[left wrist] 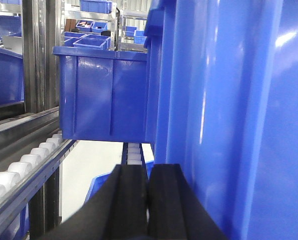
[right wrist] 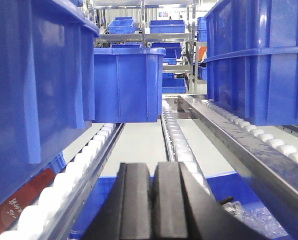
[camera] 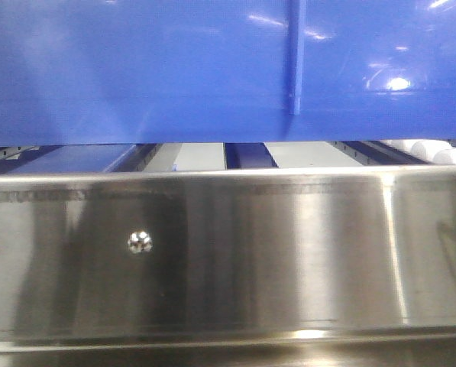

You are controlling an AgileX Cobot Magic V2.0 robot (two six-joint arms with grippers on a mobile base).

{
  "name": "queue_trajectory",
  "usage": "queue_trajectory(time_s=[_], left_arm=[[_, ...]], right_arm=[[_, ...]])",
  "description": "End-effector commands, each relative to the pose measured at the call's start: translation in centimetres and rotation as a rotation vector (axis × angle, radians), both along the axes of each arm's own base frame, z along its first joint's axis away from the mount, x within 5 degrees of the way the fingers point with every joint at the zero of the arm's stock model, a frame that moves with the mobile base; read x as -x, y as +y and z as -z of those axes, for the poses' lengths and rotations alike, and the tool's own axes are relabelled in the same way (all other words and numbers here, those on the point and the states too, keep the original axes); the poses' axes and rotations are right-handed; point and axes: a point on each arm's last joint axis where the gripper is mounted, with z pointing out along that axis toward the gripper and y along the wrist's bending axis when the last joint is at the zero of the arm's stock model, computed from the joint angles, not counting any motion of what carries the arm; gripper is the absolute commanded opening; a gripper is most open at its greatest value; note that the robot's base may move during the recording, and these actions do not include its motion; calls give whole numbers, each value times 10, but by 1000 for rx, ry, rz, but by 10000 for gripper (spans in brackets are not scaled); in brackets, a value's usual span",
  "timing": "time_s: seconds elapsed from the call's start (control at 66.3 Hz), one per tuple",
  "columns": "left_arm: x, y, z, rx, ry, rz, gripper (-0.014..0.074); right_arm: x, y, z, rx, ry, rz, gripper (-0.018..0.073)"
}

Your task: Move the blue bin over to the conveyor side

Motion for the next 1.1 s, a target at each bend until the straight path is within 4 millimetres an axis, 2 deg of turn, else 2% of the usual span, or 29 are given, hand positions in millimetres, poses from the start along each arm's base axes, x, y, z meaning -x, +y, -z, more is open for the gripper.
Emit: queue_trajectory(time_s=[0.0,0.799,1.086], left_arm=[[1,0,-3,5,-22,4,-6],[1,0,-3,5,-24,4,-6],[1,0,-4,5,-32,4,-6]], right_arm=[[1,0,-3,0,-32,3,-78],[1,0,-3,0,-32,3,-78],[1,-1,-8,-5,-84,9,-78]])
